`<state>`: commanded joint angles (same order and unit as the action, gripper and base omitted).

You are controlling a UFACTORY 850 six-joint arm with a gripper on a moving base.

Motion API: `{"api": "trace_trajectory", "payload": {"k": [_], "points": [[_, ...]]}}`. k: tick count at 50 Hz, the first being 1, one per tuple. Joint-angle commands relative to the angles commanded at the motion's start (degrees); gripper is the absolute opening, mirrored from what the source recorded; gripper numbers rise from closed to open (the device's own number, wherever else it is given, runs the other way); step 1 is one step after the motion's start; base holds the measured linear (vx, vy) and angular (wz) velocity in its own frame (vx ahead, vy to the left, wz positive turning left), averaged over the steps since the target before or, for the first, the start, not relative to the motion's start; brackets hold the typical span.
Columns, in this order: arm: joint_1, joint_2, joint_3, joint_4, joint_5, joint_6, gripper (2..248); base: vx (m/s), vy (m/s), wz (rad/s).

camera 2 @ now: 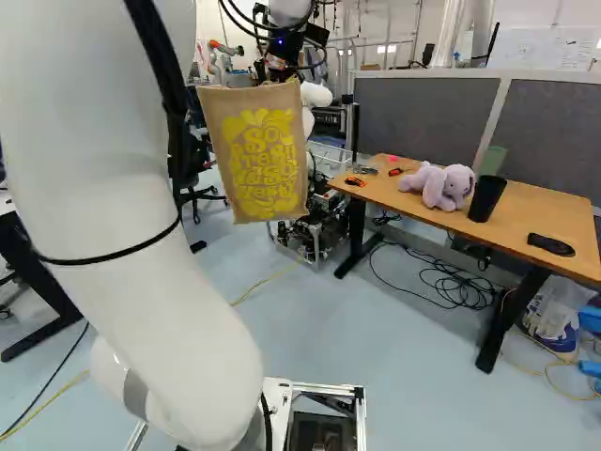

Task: Pick up the bag on the ground and place it on the table

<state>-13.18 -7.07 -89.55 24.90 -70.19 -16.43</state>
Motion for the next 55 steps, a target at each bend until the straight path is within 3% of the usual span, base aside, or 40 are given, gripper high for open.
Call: {"api": "trace_trajectory", "payload": {"k": [31, 55], "points": [[0.0, 0.0, 0.0, 0.0, 0.0, 0.0, 22, -0.004, -0.007, -0.04], [0.0, 0.0, 0.0, 0.0, 0.0, 0.0, 22, 0.003, -0.076, -0.38]]}}
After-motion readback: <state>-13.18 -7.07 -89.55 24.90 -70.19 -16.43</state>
